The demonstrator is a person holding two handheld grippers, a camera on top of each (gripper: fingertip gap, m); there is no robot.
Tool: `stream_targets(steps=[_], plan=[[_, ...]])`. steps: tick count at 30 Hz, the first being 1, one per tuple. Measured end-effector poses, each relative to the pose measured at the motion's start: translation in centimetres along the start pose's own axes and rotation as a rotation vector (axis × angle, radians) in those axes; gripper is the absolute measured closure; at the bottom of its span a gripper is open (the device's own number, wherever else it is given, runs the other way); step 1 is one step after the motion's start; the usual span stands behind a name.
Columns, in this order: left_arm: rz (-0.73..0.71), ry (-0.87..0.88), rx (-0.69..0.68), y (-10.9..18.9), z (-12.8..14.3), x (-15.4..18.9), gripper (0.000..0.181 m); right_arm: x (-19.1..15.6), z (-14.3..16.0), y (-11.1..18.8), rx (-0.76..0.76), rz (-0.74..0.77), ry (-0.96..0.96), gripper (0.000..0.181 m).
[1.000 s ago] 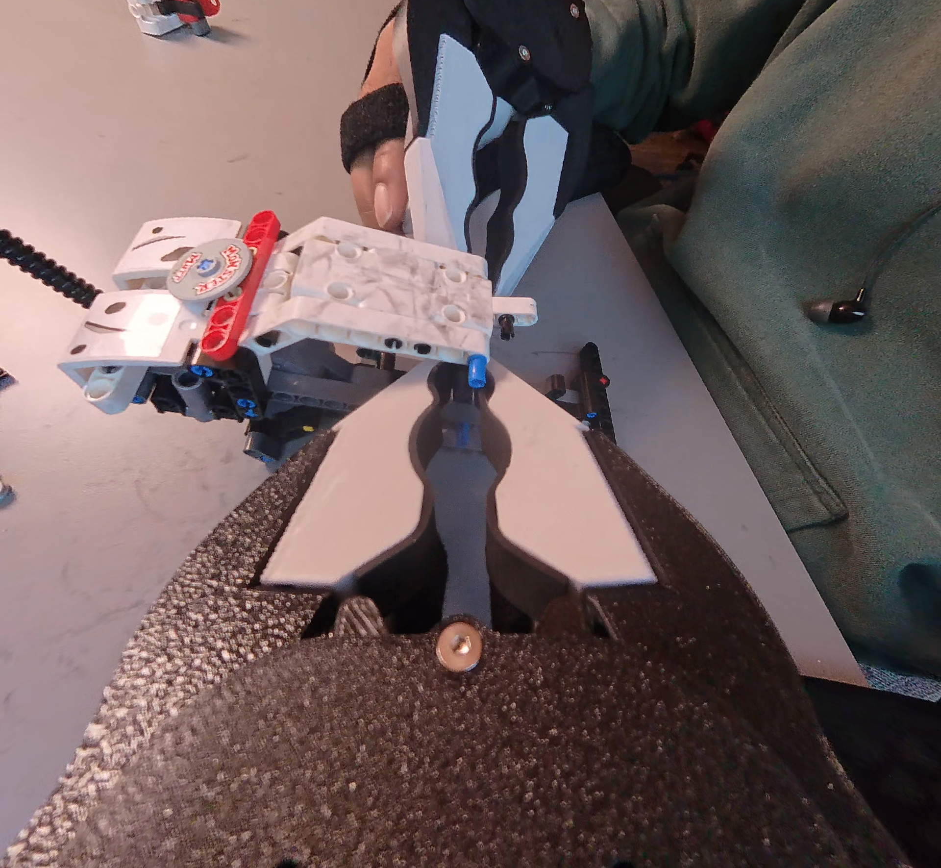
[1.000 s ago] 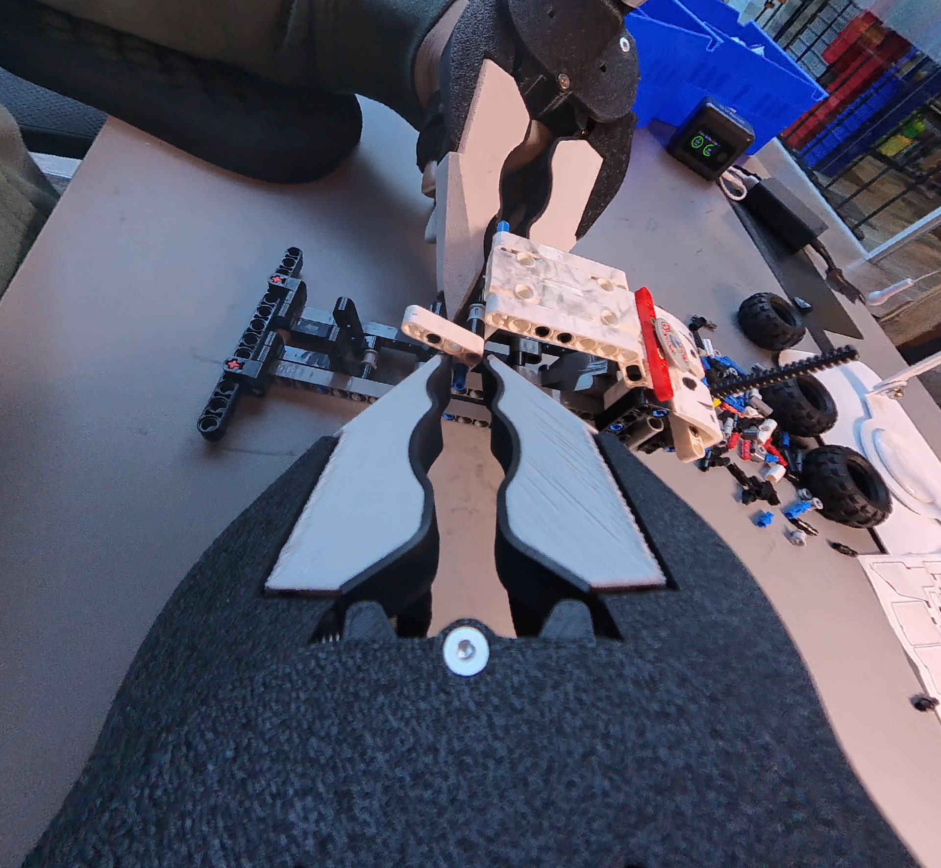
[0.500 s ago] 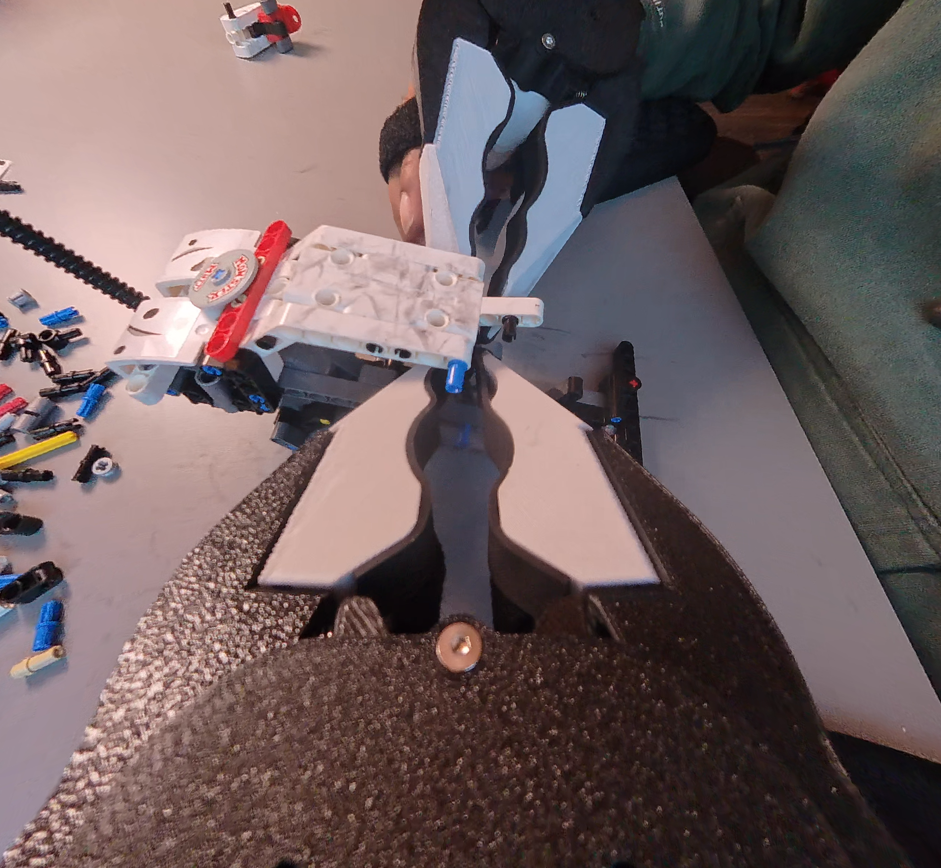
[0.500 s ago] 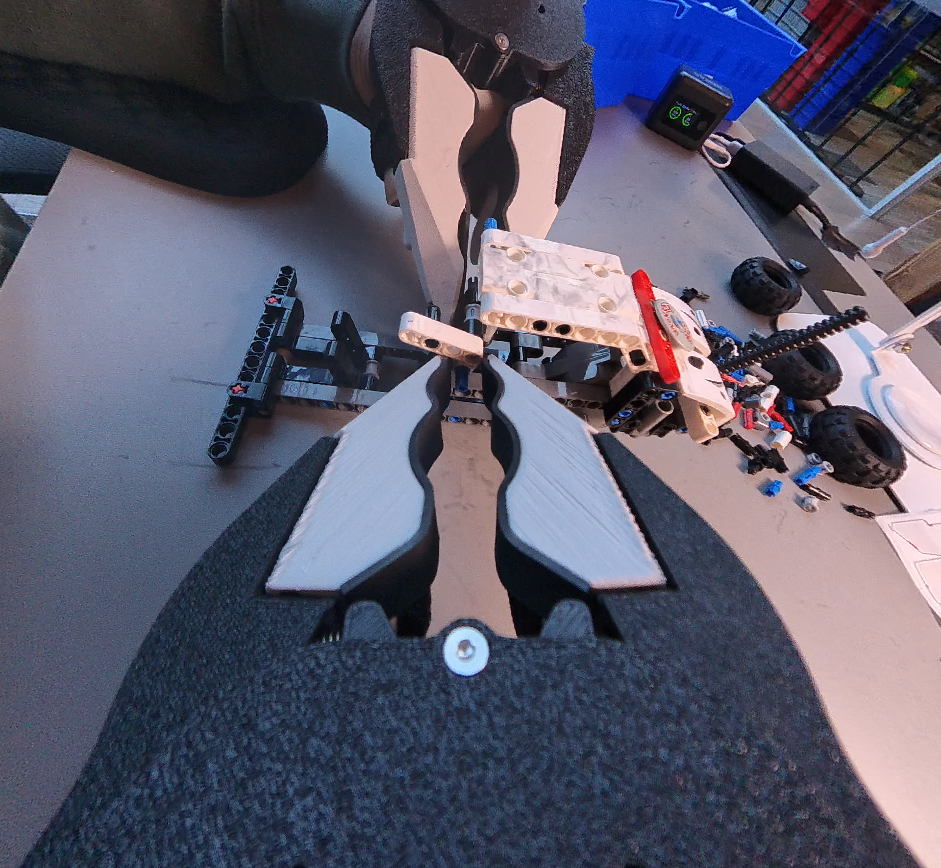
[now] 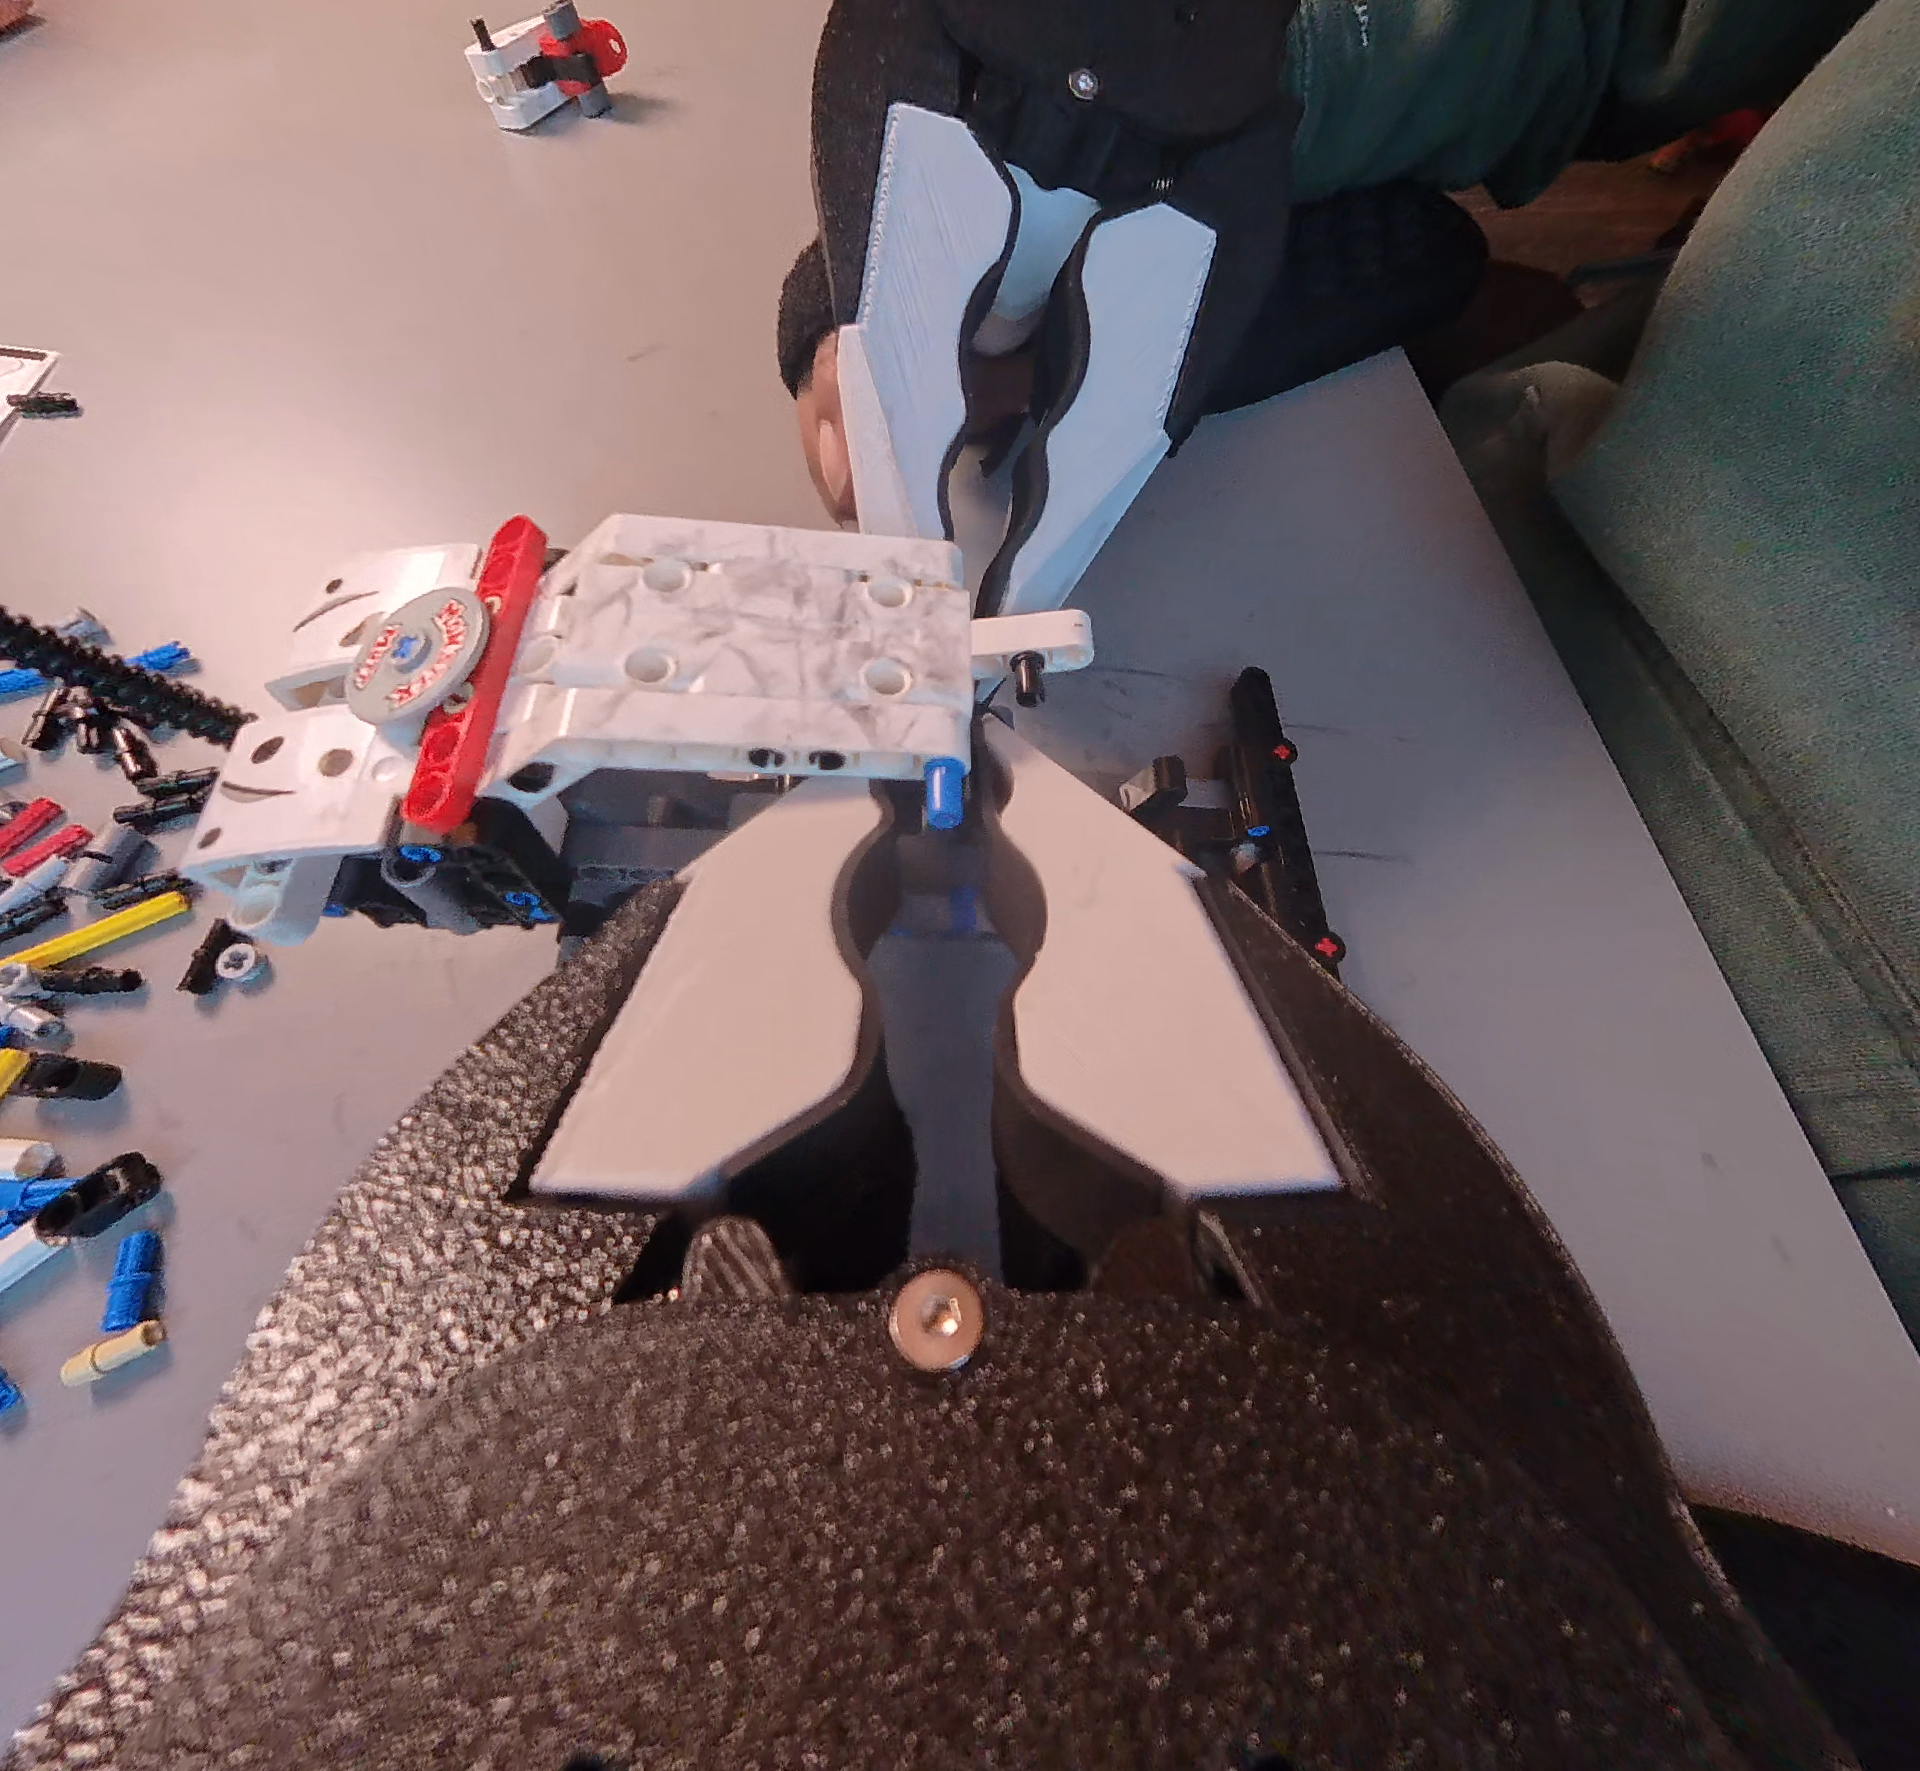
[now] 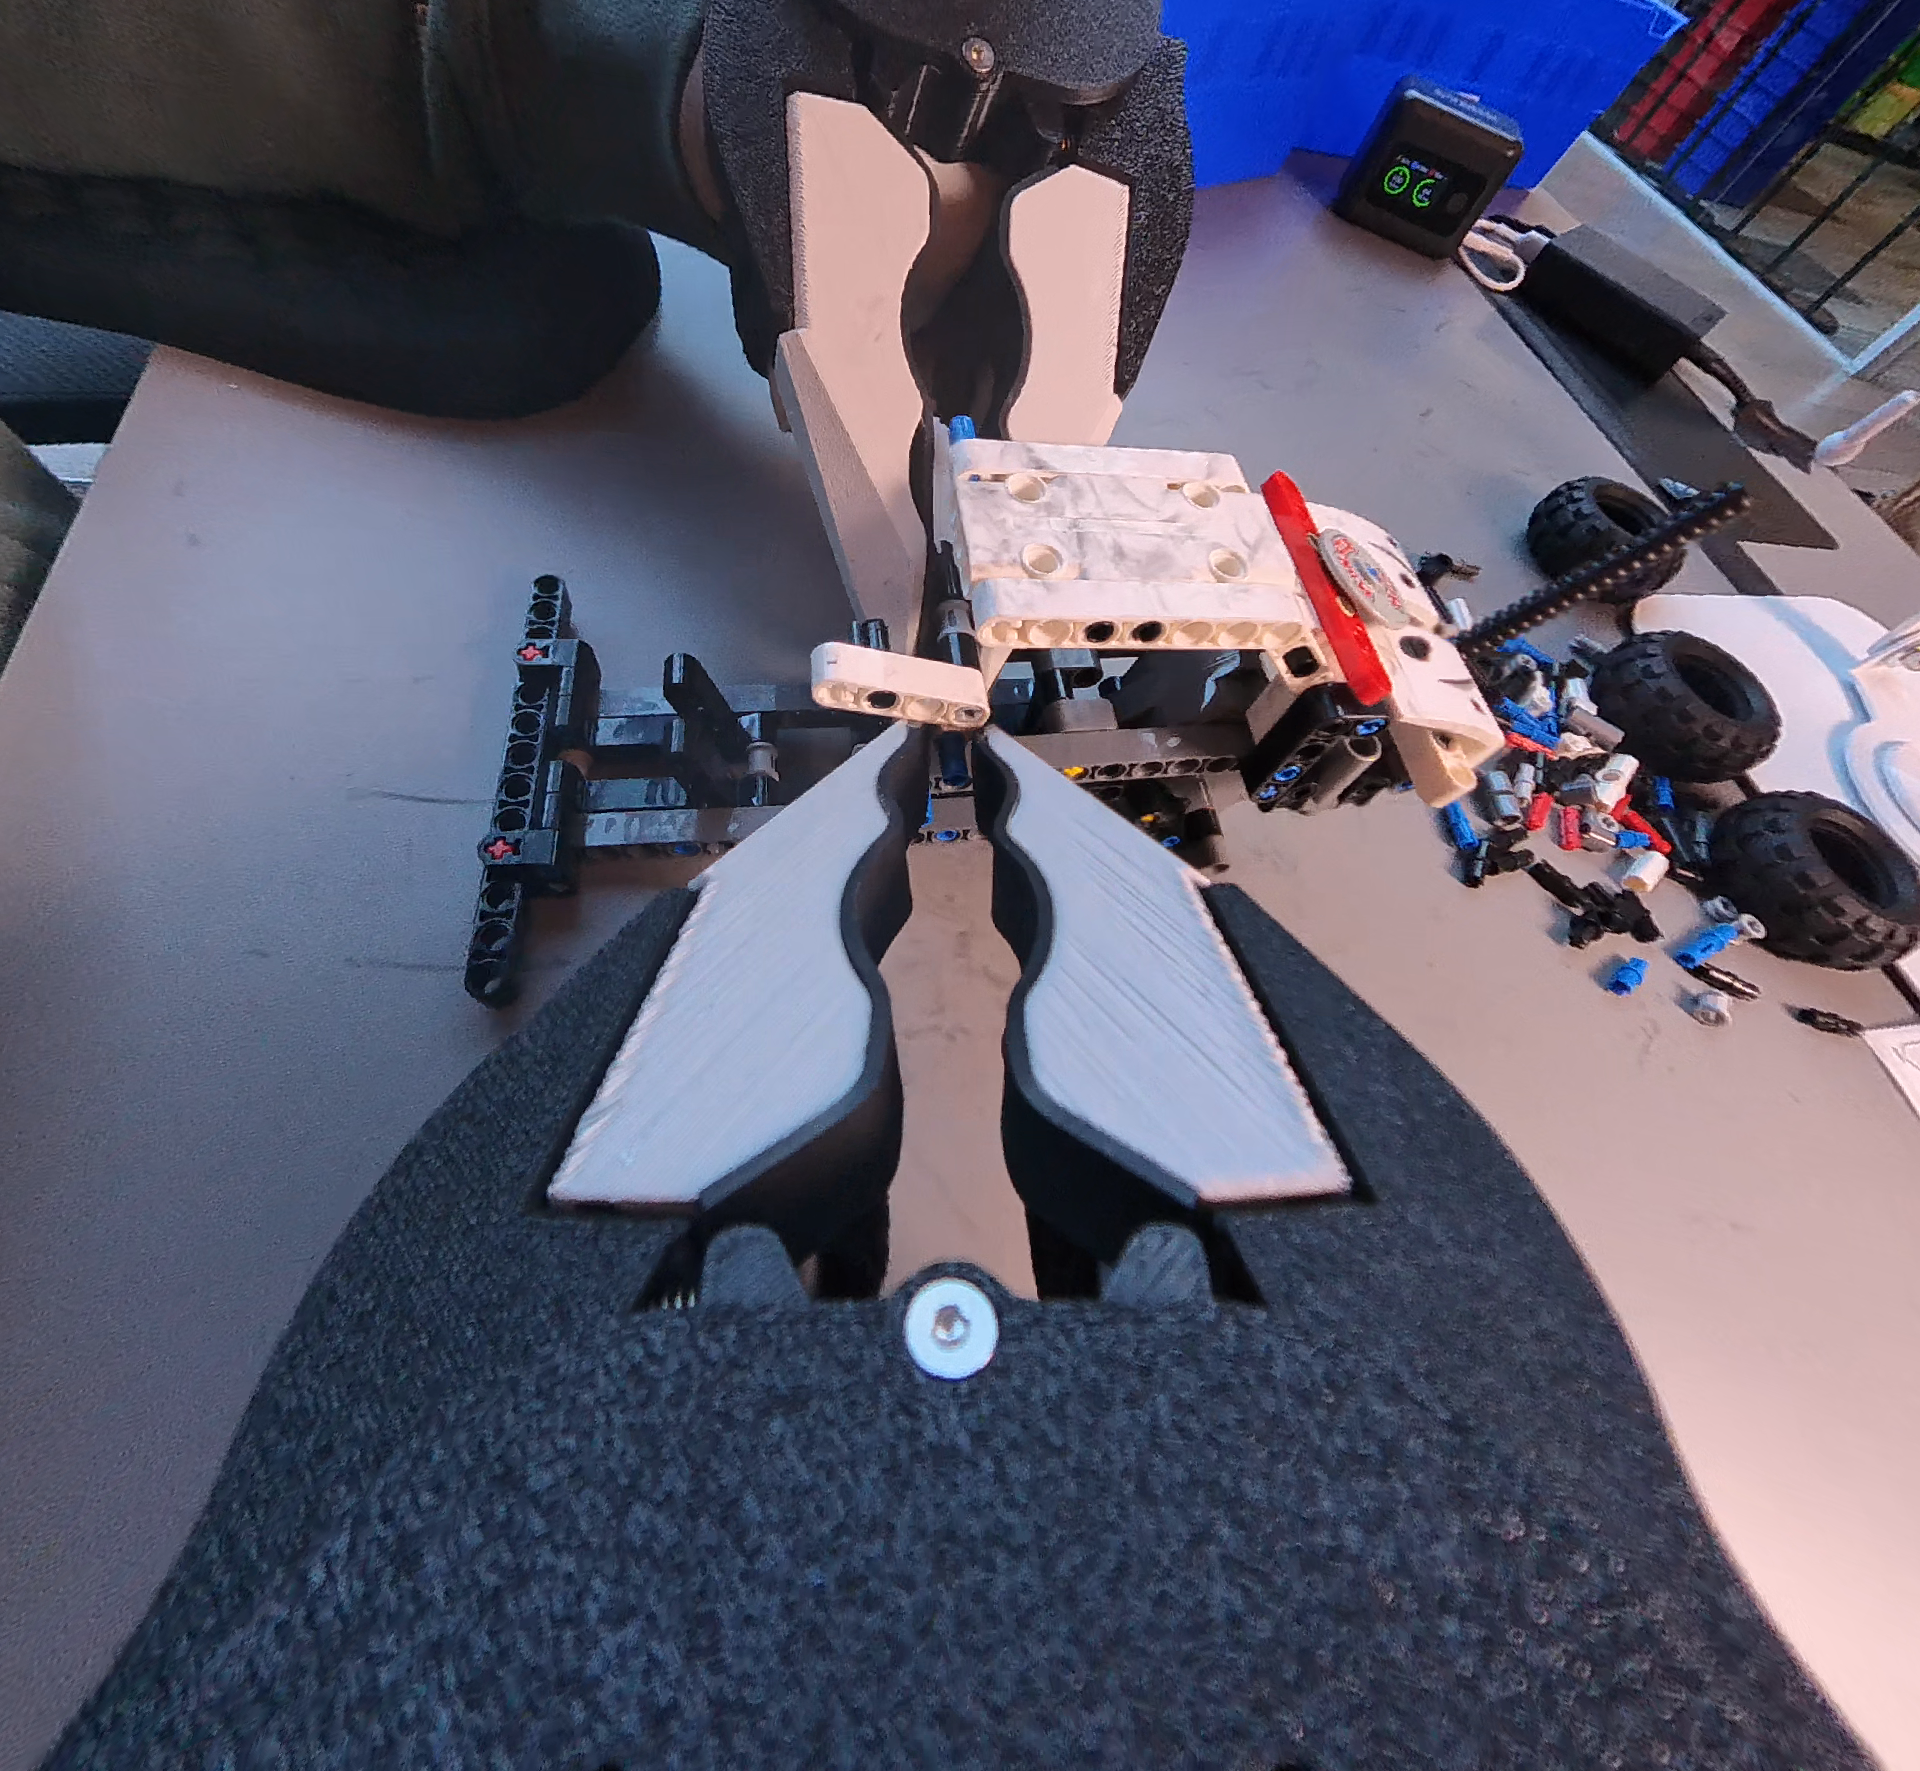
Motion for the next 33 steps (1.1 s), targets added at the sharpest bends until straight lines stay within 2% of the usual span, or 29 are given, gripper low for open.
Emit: stream_targets(steps=[8, 18, 33], plan=[[0.026, 0.014, 0.001, 0.12, 0.08, 0.22, 0.174, -0.22, 0.06, 0.03, -0.009, -0.019, -0.004, 0.176], [-0.009, 0.008, 0.033, -0.1, -0.01, 0.05, 0.173, -0.06, 0.15, 0.11, -0.008, -0.004, -0.022, 0.175], [0.033, 0.004, 0.044, -0.36, -0.13, 0.75, 0.173, -0.65, 0.04, 0.31, 0.005, -0.029, 0.038, 0.174]])
Point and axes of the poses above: each gripper's, where its closed fingertips meet, y back along the fingers, z out of its underside, x = y × z across the jaws, the point moved 1 cm from there along y, back along the fingers, and after that the axes turned 6 degrees about x, right-handed, at the moved point
